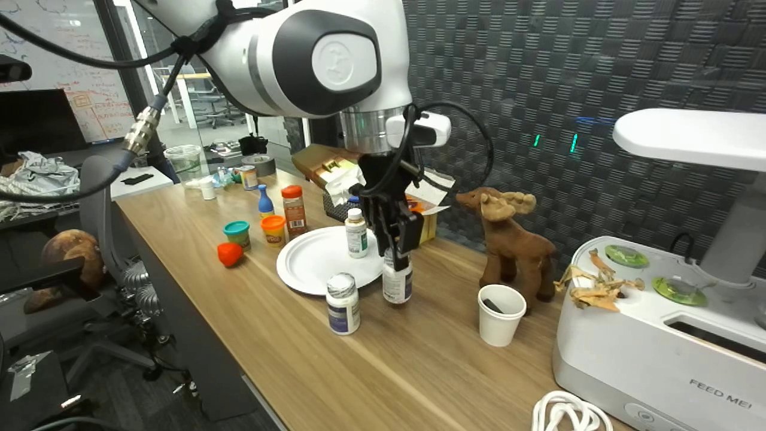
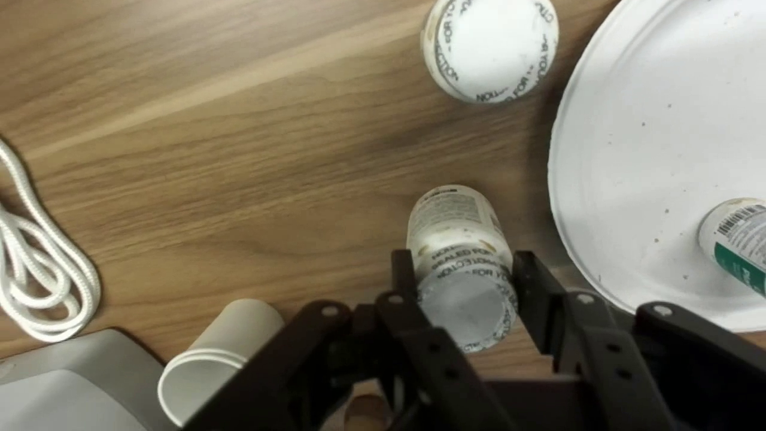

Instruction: Pick up all the objects surrounding the white plate and arrange them on the plate

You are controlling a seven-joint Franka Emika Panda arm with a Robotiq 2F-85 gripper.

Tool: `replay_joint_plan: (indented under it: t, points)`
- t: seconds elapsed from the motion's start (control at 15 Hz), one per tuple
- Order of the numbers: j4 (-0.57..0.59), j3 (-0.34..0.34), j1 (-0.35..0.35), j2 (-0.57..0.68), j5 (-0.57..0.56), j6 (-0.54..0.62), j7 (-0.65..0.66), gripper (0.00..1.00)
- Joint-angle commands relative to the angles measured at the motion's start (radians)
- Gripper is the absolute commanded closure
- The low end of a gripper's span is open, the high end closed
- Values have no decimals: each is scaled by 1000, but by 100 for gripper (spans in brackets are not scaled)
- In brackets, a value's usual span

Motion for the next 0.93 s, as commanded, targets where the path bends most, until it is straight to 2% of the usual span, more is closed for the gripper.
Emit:
replay_joint_plan:
  t: [0.0, 0.47, 0.87]
  points:
    - [7, 0, 45, -80, -44, -55, 53, 81]
    - [10, 80, 106, -85, -21, -92, 50, 81]
    - [17, 91, 133, -35, -47, -57, 45, 81]
